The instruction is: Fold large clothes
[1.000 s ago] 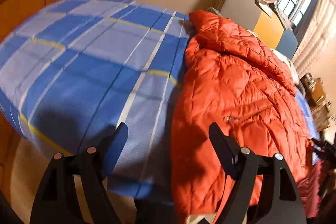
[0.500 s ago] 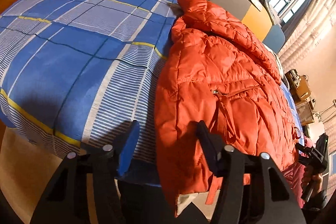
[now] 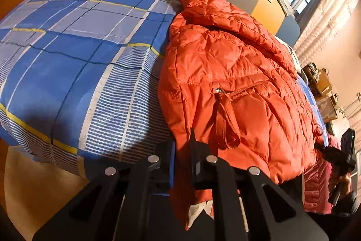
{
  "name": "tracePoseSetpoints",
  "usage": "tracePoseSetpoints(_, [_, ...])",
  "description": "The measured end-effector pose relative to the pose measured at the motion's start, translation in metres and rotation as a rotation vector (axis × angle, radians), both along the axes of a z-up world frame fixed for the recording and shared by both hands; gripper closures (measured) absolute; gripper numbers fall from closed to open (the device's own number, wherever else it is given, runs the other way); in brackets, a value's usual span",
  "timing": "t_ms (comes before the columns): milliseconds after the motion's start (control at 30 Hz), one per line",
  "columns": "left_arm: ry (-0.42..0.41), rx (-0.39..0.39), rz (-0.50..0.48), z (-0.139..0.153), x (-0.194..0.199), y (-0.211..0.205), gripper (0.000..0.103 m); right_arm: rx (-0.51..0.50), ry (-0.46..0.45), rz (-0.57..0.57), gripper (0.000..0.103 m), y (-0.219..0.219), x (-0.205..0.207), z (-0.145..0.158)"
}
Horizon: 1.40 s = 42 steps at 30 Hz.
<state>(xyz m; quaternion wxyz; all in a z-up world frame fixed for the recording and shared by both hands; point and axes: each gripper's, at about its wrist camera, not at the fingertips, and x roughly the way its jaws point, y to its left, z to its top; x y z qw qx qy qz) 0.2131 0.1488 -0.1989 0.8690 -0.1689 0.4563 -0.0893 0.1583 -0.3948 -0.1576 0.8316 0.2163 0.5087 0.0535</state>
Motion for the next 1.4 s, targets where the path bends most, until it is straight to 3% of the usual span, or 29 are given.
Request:
tracePoseSetpoints(467, [-0.019,0.008,-0.034,0.020,-0.026,0.009,0.096,-0.014,0.000,0.052,0.089,-0.006,-0.008,0.015])
tracePoseSetpoints(733, [-0.006,0.034,-0.051,0.016,-0.024,0.017,0.095,-0.050,0.026,0.088,0.090,-0.007,-0.002,0.020])
tracePoseSetpoints(833, [-0.006,0.044,-0.037,0.009,-0.017,0.018,0.082,-0.073,0.043,0.095,0.090,-0.004,0.004,0.015])
tracePoseSetpoints(900, [0.008,0.018,-0.030,0.004,-0.019,0.022,0.046,-0.052,0.048,0.087,0.089,-0.005,0.002,0.011])
tracePoseSetpoints(933, [0.004,0.013,-0.014,0.002,-0.022,0.024,0.044,-0.033,0.049,0.074,0.088,-0.008,0.003,0.010])
tracePoseSetpoints(1033, [0.018,-0.034,0.002,-0.008,-0.026,0.036,0.042,0.008,0.065,0.040,0.072,-0.015,-0.001,0.002])
tracePoseSetpoints(1100, [0.037,-0.078,0.013,-0.016,-0.026,0.042,0.042,0.044,0.082,0.013,0.055,-0.022,-0.002,-0.007])
tracePoseSetpoints(1200, [0.040,-0.147,0.003,-0.021,-0.027,0.041,0.039,0.118,0.083,-0.028,0.044,-0.030,-0.006,-0.014])
tracePoseSetpoints(1333, [0.056,-0.172,-0.050,-0.026,-0.025,0.029,0.041,0.161,0.083,-0.018,0.044,-0.024,-0.003,-0.023])
tracePoseSetpoints(1367, [0.063,-0.175,-0.068,-0.027,-0.025,0.025,0.053,0.162,0.087,-0.007,0.044,-0.020,-0.002,-0.025])
tracePoseSetpoints(1400, [0.070,-0.170,-0.089,-0.027,-0.025,0.022,0.072,0.167,0.088,0.006,0.044,-0.016,-0.001,-0.026])
